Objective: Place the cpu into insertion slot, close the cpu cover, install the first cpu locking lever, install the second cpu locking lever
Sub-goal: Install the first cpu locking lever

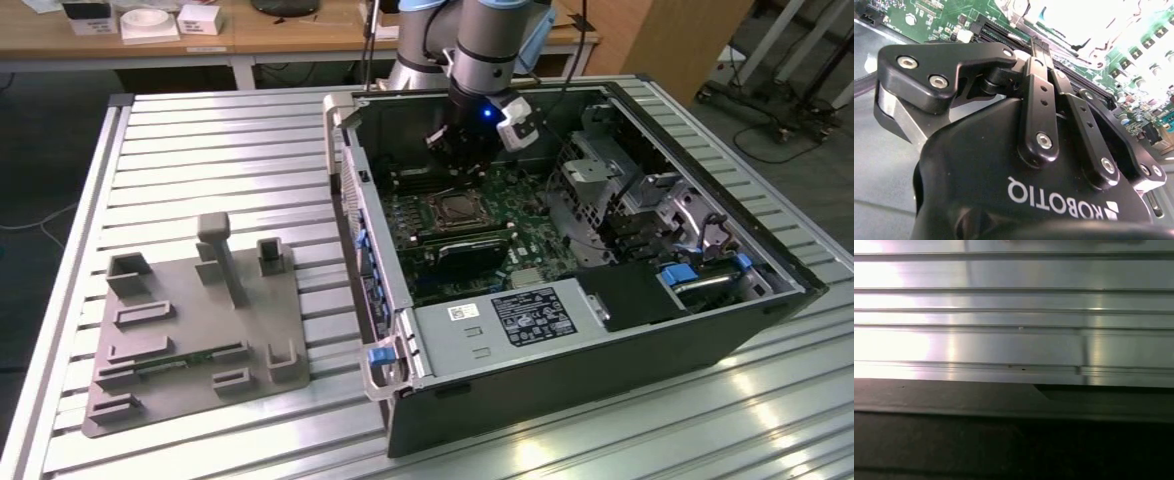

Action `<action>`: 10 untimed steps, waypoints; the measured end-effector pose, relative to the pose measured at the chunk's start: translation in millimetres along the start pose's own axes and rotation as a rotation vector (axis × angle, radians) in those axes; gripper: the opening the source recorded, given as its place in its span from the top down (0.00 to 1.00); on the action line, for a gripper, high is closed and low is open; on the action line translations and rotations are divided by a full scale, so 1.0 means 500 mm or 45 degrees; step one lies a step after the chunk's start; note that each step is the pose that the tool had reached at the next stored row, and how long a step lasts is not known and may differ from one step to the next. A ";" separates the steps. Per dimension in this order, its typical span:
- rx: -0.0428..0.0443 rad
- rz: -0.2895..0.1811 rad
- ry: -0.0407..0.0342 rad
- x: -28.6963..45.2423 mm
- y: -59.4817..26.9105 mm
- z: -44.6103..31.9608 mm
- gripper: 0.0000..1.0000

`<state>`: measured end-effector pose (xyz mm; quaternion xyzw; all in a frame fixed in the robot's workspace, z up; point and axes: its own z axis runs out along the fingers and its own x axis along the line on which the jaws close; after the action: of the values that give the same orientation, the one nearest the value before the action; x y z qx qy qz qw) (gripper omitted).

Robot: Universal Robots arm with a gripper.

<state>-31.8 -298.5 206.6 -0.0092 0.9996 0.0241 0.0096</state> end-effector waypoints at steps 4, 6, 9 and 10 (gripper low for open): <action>-0.004 0.000 0.0011 -0.001 0.000 0.002 0.89; -0.006 0.000 0.0014 -0.002 0.001 0.003 0.89; -0.006 0.000 0.0024 -0.004 0.001 0.004 0.89; -0.006 0.000 0.0026 -0.004 0.001 0.004 0.89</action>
<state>-29.6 -297.9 204.4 -0.0091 0.9996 0.0265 0.0085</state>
